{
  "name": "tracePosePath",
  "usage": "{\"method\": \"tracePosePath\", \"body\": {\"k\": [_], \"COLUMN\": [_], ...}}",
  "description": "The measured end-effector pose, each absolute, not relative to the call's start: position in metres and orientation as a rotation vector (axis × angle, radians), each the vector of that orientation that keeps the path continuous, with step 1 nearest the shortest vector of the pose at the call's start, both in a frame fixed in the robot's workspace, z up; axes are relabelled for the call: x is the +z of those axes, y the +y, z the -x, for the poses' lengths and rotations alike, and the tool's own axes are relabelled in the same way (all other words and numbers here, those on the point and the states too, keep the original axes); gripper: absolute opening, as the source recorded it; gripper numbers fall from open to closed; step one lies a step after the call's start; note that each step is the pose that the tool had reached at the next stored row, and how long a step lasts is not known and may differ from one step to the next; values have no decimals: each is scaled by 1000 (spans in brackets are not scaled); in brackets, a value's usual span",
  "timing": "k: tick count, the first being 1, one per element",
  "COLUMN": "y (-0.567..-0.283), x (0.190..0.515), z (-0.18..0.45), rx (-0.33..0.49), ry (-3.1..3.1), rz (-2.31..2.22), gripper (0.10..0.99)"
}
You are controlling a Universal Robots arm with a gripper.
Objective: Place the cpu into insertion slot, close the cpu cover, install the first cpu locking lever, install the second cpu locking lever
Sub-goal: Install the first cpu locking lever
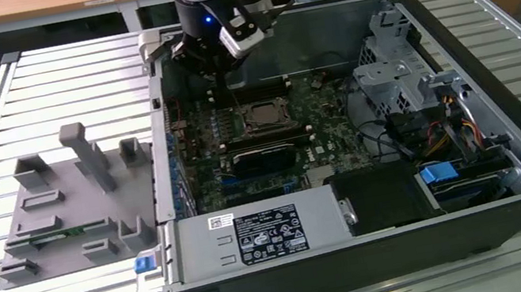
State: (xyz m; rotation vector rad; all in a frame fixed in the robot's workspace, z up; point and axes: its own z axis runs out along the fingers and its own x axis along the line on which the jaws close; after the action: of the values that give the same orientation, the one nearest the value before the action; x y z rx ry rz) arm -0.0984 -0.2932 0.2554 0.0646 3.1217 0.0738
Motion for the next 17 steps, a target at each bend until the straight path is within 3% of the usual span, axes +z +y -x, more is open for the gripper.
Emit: {"method": "tracePosePath", "body": {"k": [17], "y": [-289], "x": [252], "z": [51], "rx": [98], "ry": [3121], "rz": [-65], "gripper": [106]}}
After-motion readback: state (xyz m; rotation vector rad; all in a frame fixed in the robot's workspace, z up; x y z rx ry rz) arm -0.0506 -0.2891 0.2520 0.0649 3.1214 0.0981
